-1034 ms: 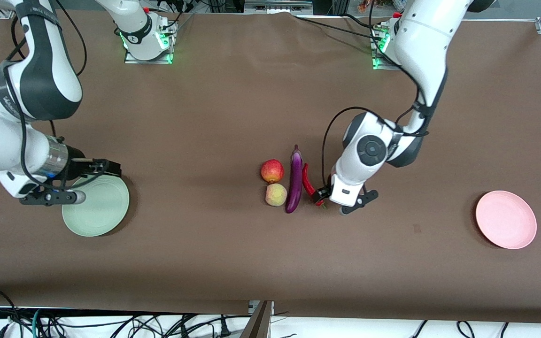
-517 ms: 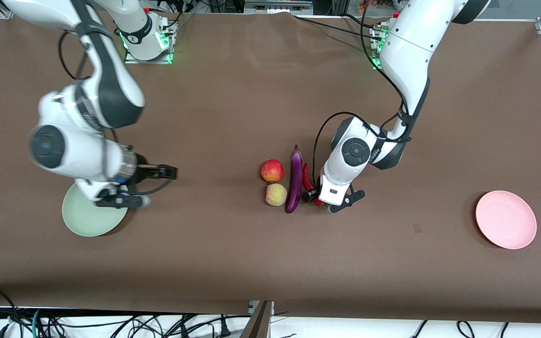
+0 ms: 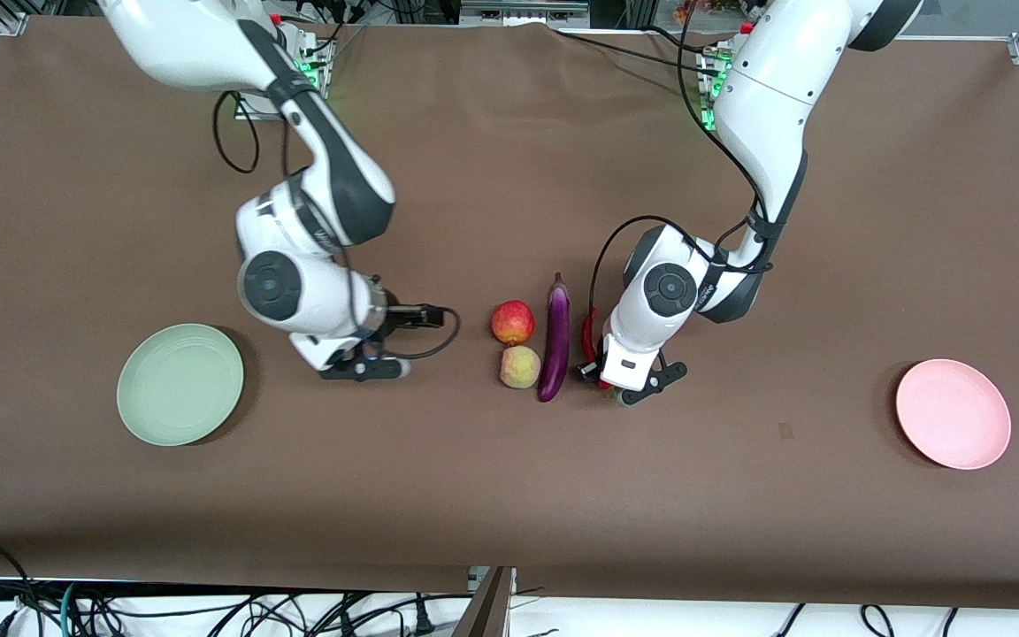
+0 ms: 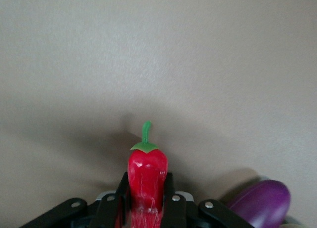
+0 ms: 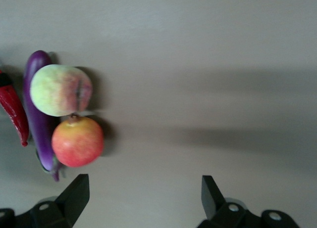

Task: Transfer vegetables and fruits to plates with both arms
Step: 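Grasp the red chili with the left gripper while the right gripper reaches the apple, then carry the chili to the pink plate while the right gripper grasps the apple, then release the chili on the pink plate while the right gripper carries the apple, then place the apple on the green plate while the left gripper reaches the eggplant, then grasp the purple eggplant with the left gripper while the right gripper reaches the peach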

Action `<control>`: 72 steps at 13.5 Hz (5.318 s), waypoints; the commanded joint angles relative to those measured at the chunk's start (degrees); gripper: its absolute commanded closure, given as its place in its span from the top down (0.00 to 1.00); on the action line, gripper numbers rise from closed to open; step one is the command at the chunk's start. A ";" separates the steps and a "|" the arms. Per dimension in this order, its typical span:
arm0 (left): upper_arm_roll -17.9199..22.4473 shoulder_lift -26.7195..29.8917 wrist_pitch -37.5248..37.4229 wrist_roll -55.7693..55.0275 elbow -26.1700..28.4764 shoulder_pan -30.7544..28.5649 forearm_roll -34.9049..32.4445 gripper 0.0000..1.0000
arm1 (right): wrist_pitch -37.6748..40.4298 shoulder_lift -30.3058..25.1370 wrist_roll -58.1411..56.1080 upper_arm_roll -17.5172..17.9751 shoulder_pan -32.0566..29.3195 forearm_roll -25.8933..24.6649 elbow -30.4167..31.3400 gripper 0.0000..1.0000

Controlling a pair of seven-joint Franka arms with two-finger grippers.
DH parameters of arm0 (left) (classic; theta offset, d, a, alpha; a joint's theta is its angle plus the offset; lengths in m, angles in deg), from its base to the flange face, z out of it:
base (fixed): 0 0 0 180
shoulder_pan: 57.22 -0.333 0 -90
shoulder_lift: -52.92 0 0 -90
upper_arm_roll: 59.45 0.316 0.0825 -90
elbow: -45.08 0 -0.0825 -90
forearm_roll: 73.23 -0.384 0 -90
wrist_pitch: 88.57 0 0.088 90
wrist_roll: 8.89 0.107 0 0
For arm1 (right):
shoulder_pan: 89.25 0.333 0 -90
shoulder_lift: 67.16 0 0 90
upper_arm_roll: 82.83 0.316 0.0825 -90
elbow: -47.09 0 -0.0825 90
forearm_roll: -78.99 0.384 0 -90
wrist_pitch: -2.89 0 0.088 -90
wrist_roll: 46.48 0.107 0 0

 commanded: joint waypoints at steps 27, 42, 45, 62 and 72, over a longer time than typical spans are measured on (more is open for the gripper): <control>2.51 0.93 -0.66 79.30 -2.32 -41.68 -26.18 0.15 | -25.21 12.84 8.62 -0.78 12.65 -6.14 -0.30 0.60; -6.16 8.83 -18.21 72.65 -2.40 -41.24 -21.78 1.00 | 6.06 0.28 -22.08 -1.13 -8.23 -8.25 -1.79 0.12; -15.55 10.42 -28.75 60.72 -2.32 -41.24 -21.25 1.00 | 10.47 0.45 -37.82 -1.91 -20.53 -12.01 -1.88 0.13; -24.91 -1.61 -11.23 14.90 -1.17 -12.86 -25.54 1.00 | -4.91 8.54 -48.95 -3.95 -32.09 -19.16 -1.88 1.00; -25.08 -0.31 -19.77 13.03 -1.43 -15.13 -30.13 0.05 | -0.07 7.04 -17.34 10.19 -25.68 -14.84 -4.95 1.00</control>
